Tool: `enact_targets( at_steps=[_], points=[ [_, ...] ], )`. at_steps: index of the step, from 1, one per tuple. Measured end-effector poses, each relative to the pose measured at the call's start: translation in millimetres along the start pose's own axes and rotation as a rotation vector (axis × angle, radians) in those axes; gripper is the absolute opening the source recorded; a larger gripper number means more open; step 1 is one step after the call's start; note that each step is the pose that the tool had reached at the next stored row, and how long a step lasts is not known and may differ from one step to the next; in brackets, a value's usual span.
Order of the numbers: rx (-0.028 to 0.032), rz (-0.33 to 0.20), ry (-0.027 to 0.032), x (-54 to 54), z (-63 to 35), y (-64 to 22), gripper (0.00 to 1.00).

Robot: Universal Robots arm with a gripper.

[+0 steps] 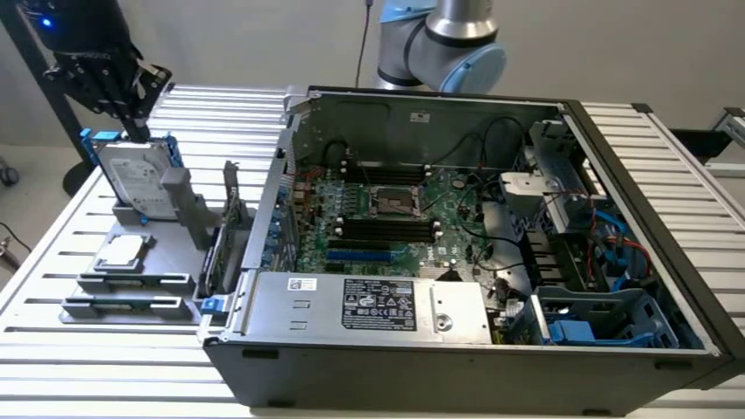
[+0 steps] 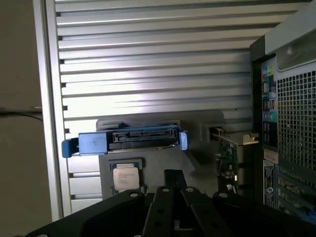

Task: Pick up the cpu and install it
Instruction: 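Reach for the cpu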

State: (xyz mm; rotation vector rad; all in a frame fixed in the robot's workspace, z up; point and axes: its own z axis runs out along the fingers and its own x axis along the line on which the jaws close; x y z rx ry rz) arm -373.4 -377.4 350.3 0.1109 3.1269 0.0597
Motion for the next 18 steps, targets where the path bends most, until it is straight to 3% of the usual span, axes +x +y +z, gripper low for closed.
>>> enact_targets(
  at_steps=[11, 16, 18],
  points=[
    [0.0021, 0.0, 0.0098, 49.8, 9.3, -3.0, 0.11],
    [0.0032, -0.001, 0.0211, 59.6, 12.6, -5.2, 0.11],
    [0.0035, -0.002, 0.023, 61.4, 12.9, -6.7, 0.11]
  ],
)
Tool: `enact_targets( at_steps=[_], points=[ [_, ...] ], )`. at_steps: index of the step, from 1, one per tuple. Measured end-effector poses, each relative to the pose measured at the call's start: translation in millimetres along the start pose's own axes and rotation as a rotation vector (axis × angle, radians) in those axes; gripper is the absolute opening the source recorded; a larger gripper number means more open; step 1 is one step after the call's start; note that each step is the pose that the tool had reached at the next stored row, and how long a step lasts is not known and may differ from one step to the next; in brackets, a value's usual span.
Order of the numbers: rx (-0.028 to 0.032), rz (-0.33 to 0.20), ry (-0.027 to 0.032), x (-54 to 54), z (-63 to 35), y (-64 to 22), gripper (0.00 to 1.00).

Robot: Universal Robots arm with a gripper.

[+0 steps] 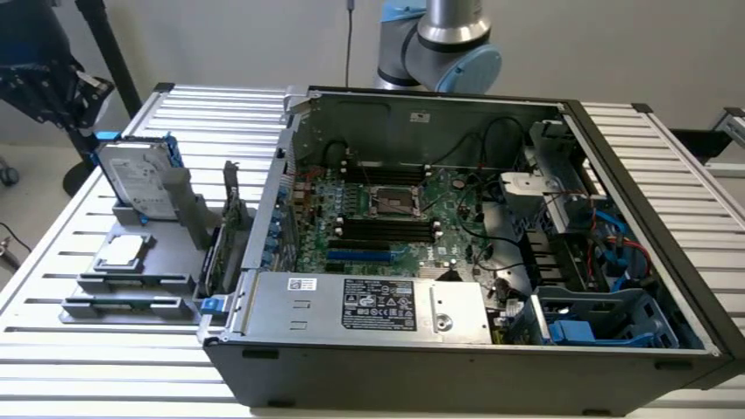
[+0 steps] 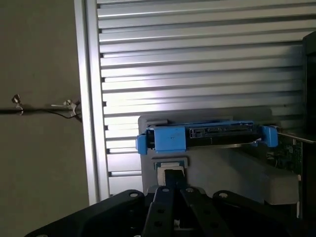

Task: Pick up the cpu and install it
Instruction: 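Reach for the cpu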

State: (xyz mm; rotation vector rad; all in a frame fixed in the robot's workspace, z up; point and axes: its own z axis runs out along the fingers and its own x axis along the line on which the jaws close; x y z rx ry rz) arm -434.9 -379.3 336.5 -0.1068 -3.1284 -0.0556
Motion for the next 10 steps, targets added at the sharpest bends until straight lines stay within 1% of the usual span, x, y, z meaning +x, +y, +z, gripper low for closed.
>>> enact_targets(
  at_steps=[3, 10],
  points=[
    [0.0002, -0.002, 0.0003, 1.7, 0.0, -3.3, 0.11],
    [0.0002, -0.003, 0.0003, 1.8, -0.1, -3.4, 0.11]
  ],
)
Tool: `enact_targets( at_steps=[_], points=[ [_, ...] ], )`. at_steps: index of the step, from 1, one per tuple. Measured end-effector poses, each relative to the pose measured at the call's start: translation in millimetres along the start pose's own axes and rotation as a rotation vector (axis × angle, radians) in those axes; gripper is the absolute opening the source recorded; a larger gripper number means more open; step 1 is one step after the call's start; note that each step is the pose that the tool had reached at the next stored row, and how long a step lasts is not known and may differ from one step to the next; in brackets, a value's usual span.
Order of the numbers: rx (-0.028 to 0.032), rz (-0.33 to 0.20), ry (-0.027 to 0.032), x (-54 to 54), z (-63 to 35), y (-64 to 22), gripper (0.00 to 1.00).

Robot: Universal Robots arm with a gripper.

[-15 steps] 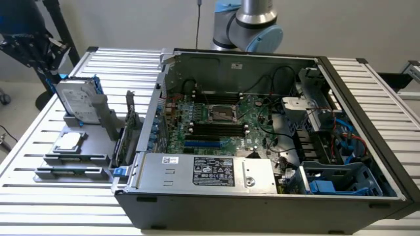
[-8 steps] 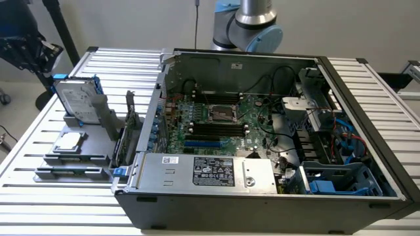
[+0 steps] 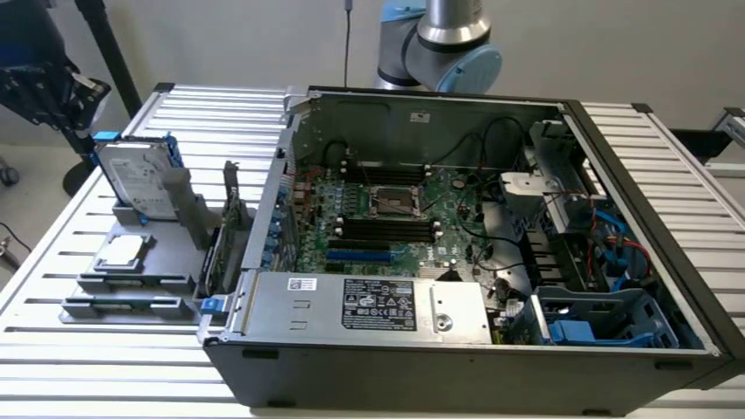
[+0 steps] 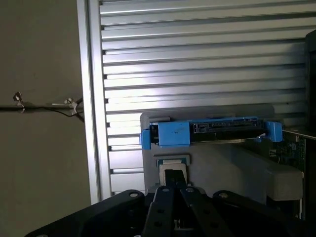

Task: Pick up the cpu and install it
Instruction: 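Pick up the cpu and move it towards the insertion slot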

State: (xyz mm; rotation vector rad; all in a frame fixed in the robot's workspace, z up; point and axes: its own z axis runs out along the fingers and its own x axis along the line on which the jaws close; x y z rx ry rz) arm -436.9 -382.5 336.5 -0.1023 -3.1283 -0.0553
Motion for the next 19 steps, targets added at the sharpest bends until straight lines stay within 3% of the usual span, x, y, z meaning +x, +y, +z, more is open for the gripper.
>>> enact_targets(
  at_steps=[8, 10, 12, 13, 14, 15, 17, 19],
  points=[
    [0.0, 0.0, 0.0, 0.0, 0.0, 0.0, 0.12],
    [0.0, 0.0, 0.0, 0.0, 0.0, 0.0, 0.17],
    [0.0, 0.0, 0.0, 0.0, 0.0, 0.0, 0.3],
    [0.0, 0.0, 0.0, 0.0, 0.0, 0.0, 0.3],
    [0.0, 0.0, 0.0, 0.0, 0.0, 0.0, 0.42],
    [0.0001, 0.0, 0.0001, 0.0, 0.1, 0.0, 0.42],
    [0.0, 0.0, -0.0001, 0.1, 1.6, -0.1, 0.53],
    [0.0001, 0.0, 0.0002, -0.1, 4.9, -0.7, 0.53]
  ],
)
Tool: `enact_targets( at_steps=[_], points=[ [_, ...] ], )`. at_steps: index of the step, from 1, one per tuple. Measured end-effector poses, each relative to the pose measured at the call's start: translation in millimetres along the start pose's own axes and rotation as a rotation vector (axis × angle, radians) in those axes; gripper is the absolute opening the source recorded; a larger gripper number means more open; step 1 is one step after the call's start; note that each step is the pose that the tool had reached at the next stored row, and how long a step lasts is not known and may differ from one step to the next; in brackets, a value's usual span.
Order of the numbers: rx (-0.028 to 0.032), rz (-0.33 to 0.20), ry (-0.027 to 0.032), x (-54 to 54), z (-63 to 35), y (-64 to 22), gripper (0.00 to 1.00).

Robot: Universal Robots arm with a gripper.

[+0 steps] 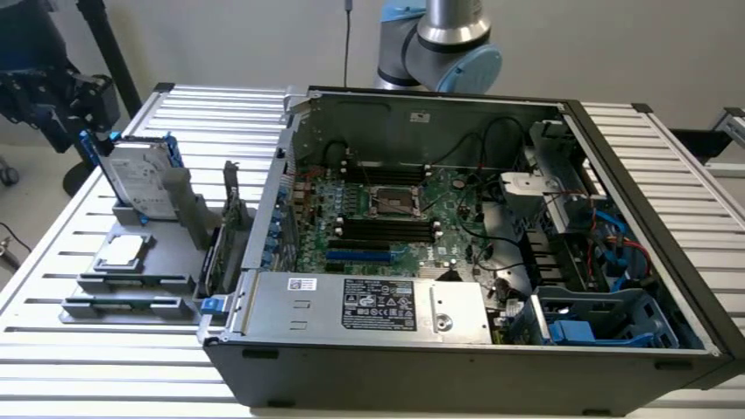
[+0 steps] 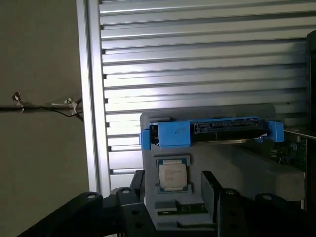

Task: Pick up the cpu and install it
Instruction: 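Pick up the cpu and move it towards the insertion slot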

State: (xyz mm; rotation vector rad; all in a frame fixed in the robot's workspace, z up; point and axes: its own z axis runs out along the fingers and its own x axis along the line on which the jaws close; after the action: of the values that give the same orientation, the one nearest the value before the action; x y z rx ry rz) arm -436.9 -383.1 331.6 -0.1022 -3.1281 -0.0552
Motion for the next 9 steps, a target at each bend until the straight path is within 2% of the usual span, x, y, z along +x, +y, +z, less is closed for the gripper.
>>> enact_targets(
  at_steps=[1, 9],
  points=[
    [0.0, 0.0, 0.0001, -0.1, 1.8, -1.0, 0.6],
    [0.0001, -0.002, 0.0003, -1.3, 15.8, -18.0, 0.6]
  ],
)
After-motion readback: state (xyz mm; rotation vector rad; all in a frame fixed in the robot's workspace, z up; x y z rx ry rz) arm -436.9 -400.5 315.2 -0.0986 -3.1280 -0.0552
